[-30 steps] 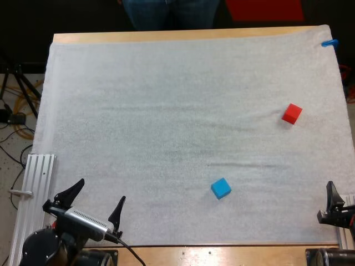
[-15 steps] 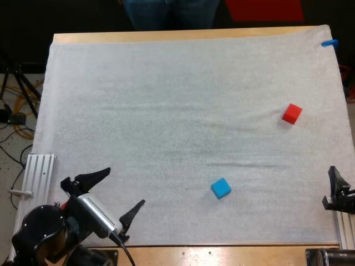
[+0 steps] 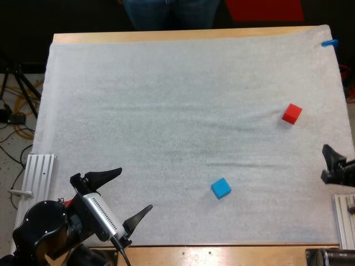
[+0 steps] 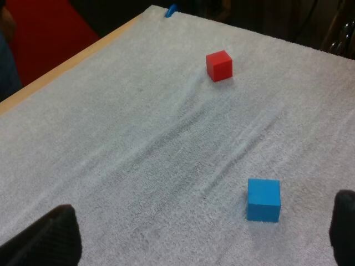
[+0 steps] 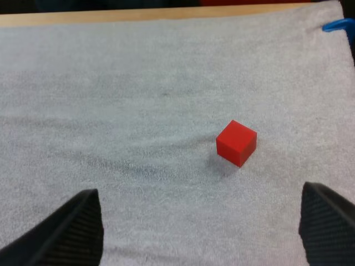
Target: Stack red cube on blue cube
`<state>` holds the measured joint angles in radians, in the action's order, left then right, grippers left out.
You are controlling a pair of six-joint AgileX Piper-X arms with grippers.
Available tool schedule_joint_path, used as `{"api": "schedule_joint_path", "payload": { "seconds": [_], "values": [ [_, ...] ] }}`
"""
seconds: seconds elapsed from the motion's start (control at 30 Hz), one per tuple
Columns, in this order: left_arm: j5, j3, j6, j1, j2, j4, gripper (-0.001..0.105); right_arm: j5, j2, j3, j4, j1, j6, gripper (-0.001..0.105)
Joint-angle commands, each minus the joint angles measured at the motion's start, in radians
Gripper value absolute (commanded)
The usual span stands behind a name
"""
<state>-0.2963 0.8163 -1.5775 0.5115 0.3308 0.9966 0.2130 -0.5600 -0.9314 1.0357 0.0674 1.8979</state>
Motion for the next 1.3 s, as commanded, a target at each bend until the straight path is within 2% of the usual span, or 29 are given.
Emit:
{"api": "schedule_joint_path", "payload": {
  "seconds": [0.0,0.2,0.47,0.63,0.8,1.27],
  "values": [
    [-0.007,0.007,-0.011,0.004,0.003,-0.016,0.087,0.012,-0.034,-0.026,-0.021,-0.001,0.018,0.071],
    [-0.007,0.007,-0.011,0.004,0.003,-0.016,0.087,-0.008,-0.216,-0.12,-0.052,-0.001,0.014,0.071],
    [-0.007,0.007,-0.011,0.004,0.003,-0.016,0.087,-0.161,-0.461,-0.226,-0.112,-0.082,-0.015,0.071],
    [-0.007,0.007,-0.011,0.004,0.003,-0.016,0.087,-0.261,-0.615,-0.283,-0.113,-0.146,-0.081,0.071],
    [-0.007,0.007,-0.011,0.004,0.003,-0.016,0.087,-0.261,-0.75,-0.326,-0.111,-0.155,-0.13,0.071],
    [-0.007,0.007,-0.013,0.004,0.006,-0.016,0.087,-0.261,-1.066,-0.37,-0.119,-0.155,-0.155,0.071]
  ]
}}
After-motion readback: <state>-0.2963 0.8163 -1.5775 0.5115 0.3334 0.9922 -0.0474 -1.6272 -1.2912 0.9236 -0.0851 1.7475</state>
